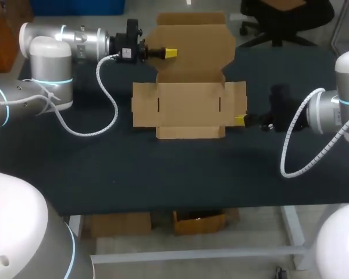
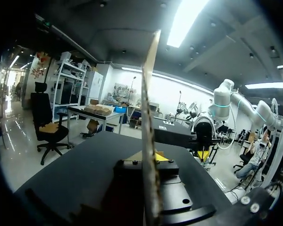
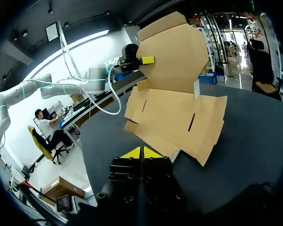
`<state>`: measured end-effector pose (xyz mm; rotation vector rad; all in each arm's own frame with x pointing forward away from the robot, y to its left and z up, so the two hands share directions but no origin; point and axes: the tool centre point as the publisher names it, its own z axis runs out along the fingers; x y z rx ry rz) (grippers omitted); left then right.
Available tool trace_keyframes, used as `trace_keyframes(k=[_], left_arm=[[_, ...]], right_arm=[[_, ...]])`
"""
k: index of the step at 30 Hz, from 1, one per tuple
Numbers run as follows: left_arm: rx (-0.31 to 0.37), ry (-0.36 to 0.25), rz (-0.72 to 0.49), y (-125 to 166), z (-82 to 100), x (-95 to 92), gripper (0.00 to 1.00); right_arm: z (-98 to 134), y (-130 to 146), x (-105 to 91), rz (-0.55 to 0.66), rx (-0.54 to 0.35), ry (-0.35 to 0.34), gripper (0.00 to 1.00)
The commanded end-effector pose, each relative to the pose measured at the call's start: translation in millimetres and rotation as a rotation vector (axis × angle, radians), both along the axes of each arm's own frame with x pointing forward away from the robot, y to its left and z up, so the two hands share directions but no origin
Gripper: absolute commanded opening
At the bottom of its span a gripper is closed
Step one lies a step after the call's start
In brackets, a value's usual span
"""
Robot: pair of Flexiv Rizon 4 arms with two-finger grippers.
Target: Assemble the packaging by folding the flat box into shape, placing the metal phone stand inside, and closing the box properly
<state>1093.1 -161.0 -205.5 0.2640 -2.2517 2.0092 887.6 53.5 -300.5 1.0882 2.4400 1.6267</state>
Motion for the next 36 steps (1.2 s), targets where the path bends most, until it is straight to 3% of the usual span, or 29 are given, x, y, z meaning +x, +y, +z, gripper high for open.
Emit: trace_keyframes(k=[1, 19, 36], left_arm=[[-0.004, -0.004, 0.015, 0.1, 1.4, -6.0, 0.0], [-0.019, -0.023, 0.033, 1.0, 2.1, -7.8, 0.0], [-0.014, -0.02, 0.035, 1.5, 1.0, -8.0, 0.0]], right_arm=[[-11.1, 22.2, 1.5, -0.014, -0.021, -0.015, 0.0], [-34.2, 55.9, -14.8, -0.064, -0.104, -0.113, 0.0], [-36.6, 58.7, -12.2, -0.072, -0.096, -0.105, 0.0]])
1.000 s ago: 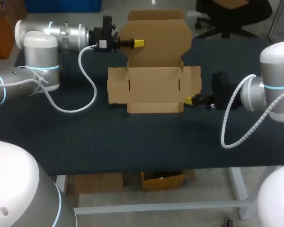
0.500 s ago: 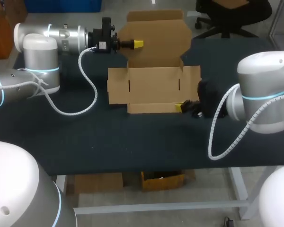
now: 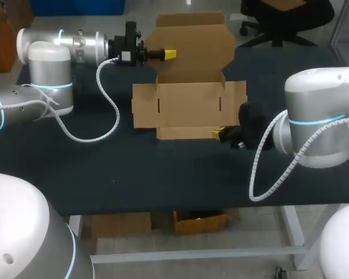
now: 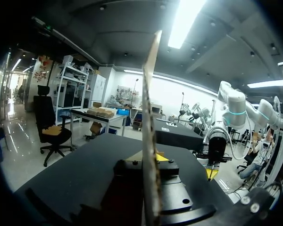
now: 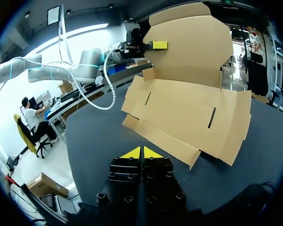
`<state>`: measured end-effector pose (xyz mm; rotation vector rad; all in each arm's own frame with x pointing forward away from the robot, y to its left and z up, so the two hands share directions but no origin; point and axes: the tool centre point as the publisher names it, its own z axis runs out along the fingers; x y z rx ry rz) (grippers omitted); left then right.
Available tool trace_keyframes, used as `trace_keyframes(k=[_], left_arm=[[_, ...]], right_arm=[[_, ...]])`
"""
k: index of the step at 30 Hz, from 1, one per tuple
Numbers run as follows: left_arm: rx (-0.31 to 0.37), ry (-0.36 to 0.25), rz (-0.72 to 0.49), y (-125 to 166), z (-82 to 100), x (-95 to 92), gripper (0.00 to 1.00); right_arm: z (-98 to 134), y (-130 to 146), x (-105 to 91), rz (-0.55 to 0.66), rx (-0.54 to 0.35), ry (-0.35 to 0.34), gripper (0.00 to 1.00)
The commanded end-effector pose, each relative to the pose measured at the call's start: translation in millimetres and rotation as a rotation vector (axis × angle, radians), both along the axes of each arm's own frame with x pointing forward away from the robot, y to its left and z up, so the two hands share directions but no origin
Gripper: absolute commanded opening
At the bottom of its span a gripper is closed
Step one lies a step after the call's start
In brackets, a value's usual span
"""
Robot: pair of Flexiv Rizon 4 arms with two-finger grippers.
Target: Assemble the packaging by folding the flat box into shape, placing the metal phone stand inside, and closing the box properly
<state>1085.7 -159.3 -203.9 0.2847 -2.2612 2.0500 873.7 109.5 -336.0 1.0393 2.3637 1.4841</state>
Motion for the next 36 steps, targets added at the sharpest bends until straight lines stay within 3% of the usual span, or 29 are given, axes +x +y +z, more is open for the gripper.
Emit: trace_keyframes(k=[1, 14, 36], left_arm=[[0.002, -0.011, 0.005, 0.0, -0.6, -2.0, 0.0], [0.009, -0.046, 0.018, 2.8, 1.5, -11.2, 0.0], [0.002, -0.073, -0.02, -5.6, -1.0, -35.2, 0.0]], right_arm=[[-1.5, 5.4, 3.7, -0.005, 0.003, -0.014, 0.0], [-29.6, 26.1, -8.8, -0.031, 0.089, -0.034, 0.0], [-57.5, 47.6, -5.1, -0.076, 0.089, -0.092, 0.0]])
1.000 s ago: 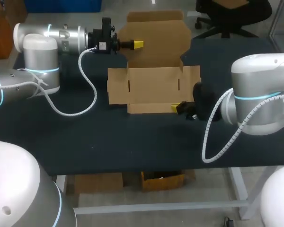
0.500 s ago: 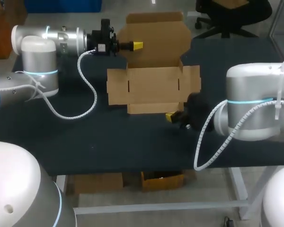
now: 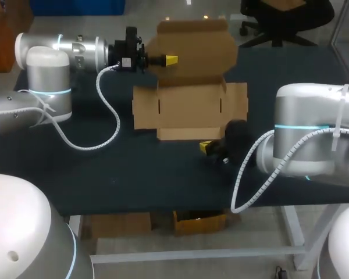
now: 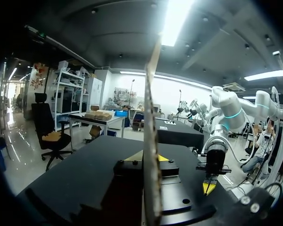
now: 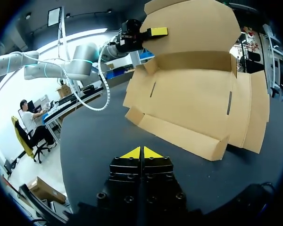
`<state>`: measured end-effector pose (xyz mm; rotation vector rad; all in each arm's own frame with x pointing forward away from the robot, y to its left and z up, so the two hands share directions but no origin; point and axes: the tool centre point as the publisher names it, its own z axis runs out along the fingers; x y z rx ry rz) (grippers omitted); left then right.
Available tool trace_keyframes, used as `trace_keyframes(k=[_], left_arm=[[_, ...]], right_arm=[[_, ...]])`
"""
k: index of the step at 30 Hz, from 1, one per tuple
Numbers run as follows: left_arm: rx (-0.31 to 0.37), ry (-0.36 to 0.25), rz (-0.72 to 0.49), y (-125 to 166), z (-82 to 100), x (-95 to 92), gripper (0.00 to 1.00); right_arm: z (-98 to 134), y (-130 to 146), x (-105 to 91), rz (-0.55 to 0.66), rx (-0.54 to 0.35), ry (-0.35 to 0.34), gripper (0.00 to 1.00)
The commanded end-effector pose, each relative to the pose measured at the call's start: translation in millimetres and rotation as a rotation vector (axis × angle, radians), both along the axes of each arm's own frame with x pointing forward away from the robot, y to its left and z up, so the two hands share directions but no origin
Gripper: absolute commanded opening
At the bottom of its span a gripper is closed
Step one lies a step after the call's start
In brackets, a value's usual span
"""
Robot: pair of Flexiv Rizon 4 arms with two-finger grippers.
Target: Assemble the packaging by folding the flat box into shape, placing the metal phone stand inside, and closing the box properly
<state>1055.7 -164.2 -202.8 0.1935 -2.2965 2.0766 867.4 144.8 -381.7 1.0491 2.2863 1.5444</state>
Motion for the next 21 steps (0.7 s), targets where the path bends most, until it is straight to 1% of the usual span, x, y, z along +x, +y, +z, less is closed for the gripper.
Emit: trace_keyframes(k=[1, 10, 16, 18, 21], left_arm=[[-0.002, -0.007, -0.002, -0.9, -2.1, -6.9, 0.0], [-0.011, -0.023, -0.011, 0.0, -1.4, -16.2, 0.0], [-0.014, -0.025, -0.015, 0.7, -2.4, -17.3, 0.0], [-0.015, -0.024, -0.015, 1.5, -3.7, -16.8, 0.0], [-0.016, -0.021, -0.015, 2.5, -5.7, -16.0, 0.0]], right_arm=[[-14.5, 13.8, 2.3, -0.05, 0.039, -0.057, 0.0], [-22.3, 19.9, 13.5, -0.098, 0.055, -0.083, 0.0], [-18.6, 21.1, 21.3, -0.136, 0.058, -0.103, 0.0], [-18.3, 21.3, 24.3, -0.16, 0.043, -0.105, 0.0], [-18.3, 21.3, 24.3, -0.16, 0.043, -0.105, 0.0]])
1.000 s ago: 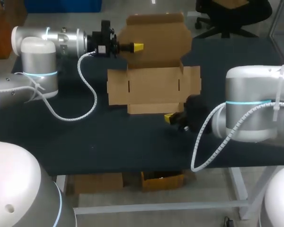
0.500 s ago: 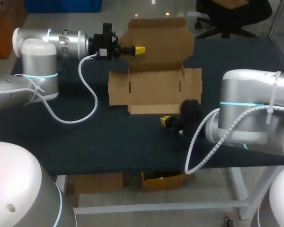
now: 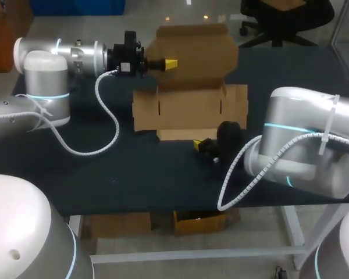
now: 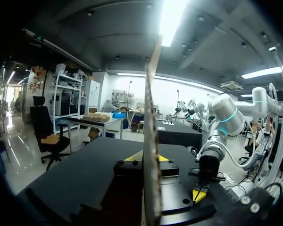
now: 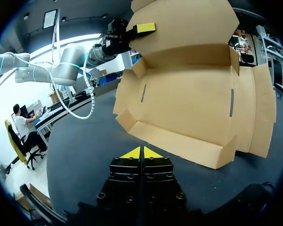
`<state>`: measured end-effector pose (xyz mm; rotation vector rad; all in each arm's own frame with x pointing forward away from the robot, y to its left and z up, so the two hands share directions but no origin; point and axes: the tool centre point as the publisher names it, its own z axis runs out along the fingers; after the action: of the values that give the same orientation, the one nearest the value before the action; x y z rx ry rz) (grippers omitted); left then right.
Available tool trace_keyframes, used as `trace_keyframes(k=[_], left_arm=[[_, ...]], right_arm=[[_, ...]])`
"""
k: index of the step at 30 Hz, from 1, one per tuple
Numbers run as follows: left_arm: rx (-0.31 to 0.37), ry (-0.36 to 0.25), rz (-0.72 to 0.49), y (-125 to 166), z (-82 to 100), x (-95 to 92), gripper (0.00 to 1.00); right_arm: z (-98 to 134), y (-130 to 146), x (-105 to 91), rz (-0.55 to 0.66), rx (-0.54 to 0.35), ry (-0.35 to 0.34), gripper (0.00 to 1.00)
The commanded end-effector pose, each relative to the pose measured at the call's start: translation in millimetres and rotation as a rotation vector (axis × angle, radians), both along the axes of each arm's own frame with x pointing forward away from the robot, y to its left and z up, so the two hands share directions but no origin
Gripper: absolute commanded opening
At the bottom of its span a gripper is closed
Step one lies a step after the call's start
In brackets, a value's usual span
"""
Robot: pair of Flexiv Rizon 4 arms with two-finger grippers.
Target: Assemble the packaging by folding the flat box into shape, placing the metal phone stand inside, and closing the box properly
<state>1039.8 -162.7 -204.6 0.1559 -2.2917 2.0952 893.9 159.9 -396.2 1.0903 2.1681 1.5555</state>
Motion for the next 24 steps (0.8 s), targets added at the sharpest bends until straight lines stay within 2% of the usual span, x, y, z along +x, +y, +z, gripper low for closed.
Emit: trace_keyframes(k=[1, 13, 20, 24], left_arm=[[-0.006, 0.002, -0.003, 1.3, -4.4, 0.1, 0.0], [-0.006, 0.002, -0.003, 1.6, -4.7, 0.3, 0.0], [-0.006, 0.002, -0.003, 1.6, -4.7, 0.3, 0.0], [-0.006, 0.002, -0.003, 1.6, -4.7, 0.3, 0.0]], right_arm=[[-3.8, 6.2, -2.2, -0.077, 0.014, -0.059, 0.0], [-3.8, 6.2, -2.2, -0.077, 0.014, -0.059, 0.0], [-14.4, 7.3, 21.6, -0.044, 0.033, -0.06, 0.0], [-16.7, 6.3, 33.4, -0.021, 0.071, -0.046, 0.0]])
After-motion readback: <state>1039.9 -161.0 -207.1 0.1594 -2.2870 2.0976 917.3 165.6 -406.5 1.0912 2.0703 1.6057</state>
